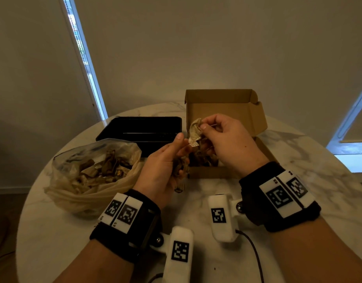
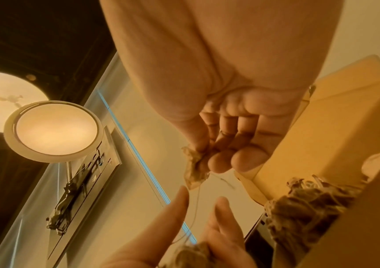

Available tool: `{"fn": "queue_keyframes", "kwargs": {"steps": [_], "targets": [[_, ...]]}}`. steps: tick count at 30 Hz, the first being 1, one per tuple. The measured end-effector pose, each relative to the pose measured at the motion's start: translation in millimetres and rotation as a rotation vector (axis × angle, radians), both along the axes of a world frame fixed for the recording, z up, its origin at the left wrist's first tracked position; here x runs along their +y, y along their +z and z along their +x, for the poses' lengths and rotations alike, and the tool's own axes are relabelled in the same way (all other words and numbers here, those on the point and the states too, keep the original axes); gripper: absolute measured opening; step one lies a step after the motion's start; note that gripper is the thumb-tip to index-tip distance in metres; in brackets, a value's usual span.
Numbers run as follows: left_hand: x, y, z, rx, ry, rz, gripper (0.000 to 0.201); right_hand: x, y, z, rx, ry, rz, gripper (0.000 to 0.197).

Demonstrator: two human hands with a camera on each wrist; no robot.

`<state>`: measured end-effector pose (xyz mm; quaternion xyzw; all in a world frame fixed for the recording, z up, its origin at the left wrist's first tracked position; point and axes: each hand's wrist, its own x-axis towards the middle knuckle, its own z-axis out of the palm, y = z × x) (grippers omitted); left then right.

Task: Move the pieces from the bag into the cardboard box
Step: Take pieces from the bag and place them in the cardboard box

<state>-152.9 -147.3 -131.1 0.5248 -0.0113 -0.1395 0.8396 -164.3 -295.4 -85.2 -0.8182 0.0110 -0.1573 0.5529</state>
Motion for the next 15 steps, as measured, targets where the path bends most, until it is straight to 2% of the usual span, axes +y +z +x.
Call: {"fn": "queue_keyframes", "kwargs": {"steps": [4,9,13,15], "targets": [[-0.3,2.0,-4.1,-0.065,-0.018,-0.003,0.032,1.5,-2.4,-1.4,0.064,0.056,0.022,0.014],[-0.4,2.0,-2.9,-0.081,0.023,-0.032,0.031,3.7,-2.2,-9.2,0.101,0.119,0.012,0.033],[-0.2,1.7,-2.8,-0.099,0.042,-0.024,0.023,2.5,-4.0,-7.8,0.085,0.129,0.000,0.012],[-0.8,1.6,-1.7,-0.076,0.069,-0.032,0.020,0.5,-5.3,-5.1,0.096,0.097,0.009,0.010]]}}
